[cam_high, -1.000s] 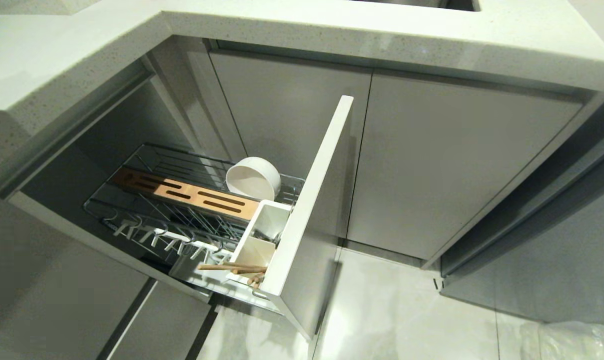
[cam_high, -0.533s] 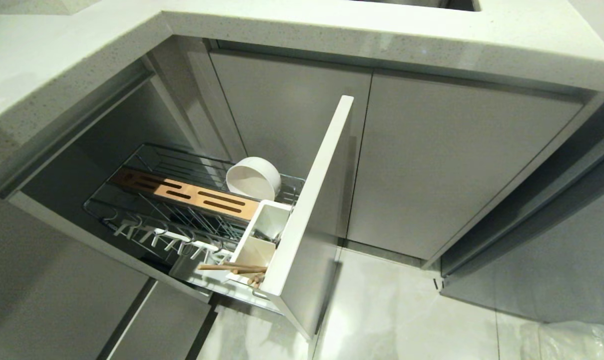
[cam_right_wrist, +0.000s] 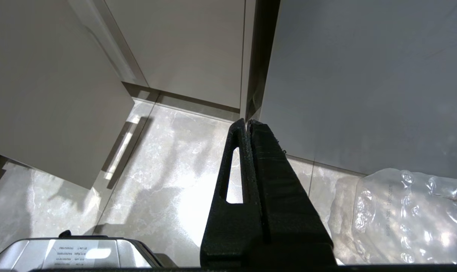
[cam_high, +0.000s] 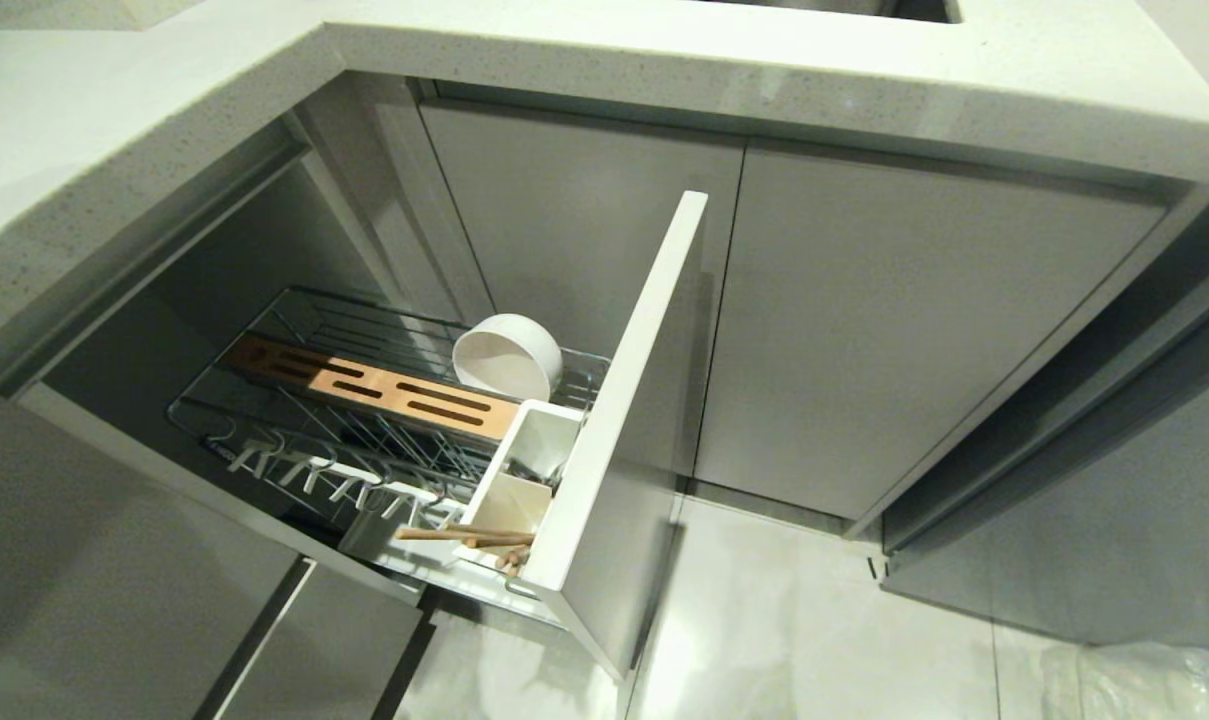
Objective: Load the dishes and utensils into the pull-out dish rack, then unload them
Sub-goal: Take the bowl out of the cupboard
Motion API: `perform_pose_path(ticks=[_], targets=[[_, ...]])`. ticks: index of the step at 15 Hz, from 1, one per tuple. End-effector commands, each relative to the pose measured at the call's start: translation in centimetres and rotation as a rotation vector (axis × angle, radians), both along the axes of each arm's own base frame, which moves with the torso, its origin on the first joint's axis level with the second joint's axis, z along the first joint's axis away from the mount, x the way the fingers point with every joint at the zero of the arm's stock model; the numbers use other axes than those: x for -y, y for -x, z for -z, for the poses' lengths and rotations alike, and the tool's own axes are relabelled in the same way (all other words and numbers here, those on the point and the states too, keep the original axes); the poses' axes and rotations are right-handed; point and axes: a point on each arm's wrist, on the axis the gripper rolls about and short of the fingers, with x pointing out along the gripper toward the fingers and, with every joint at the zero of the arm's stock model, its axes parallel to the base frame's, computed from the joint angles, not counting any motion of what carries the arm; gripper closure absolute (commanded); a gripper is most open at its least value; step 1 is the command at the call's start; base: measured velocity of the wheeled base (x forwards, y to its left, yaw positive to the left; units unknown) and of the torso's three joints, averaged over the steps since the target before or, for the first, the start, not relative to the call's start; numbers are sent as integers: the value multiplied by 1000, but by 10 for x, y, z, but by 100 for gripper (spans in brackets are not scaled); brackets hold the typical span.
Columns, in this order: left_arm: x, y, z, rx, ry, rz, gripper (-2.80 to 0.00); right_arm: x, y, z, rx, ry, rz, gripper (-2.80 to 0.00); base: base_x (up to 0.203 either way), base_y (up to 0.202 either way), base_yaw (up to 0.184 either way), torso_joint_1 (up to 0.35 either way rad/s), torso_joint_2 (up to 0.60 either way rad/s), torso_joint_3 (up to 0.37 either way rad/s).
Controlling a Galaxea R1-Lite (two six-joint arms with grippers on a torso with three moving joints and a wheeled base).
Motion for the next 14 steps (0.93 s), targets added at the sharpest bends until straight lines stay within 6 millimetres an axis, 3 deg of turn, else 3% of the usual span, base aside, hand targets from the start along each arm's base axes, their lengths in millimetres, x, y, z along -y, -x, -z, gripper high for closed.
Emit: perform_pose_path(ticks=[1,4,7,10,14], targets=[[-4,19,-6,76,55,61,0,0,0,0,-1,0,0,0,0,0,0,0,0,0],[-2,23,-9,222,304,171,0,0,0,0,-1,0,0,0,0,0,0,0,0,0],[7,14,-2,236,681,353,0,0,0,0,-1,0,0,0,0,0,0,0,0,0],[22,-17,25,135,932,286,0,0,0,0,-1,0,0,0,0,0,0,0,0,0],[56,-40,52,-16,1059,292,0,0,0,0,-1,0,0,0,0,0,0,0,0,0]])
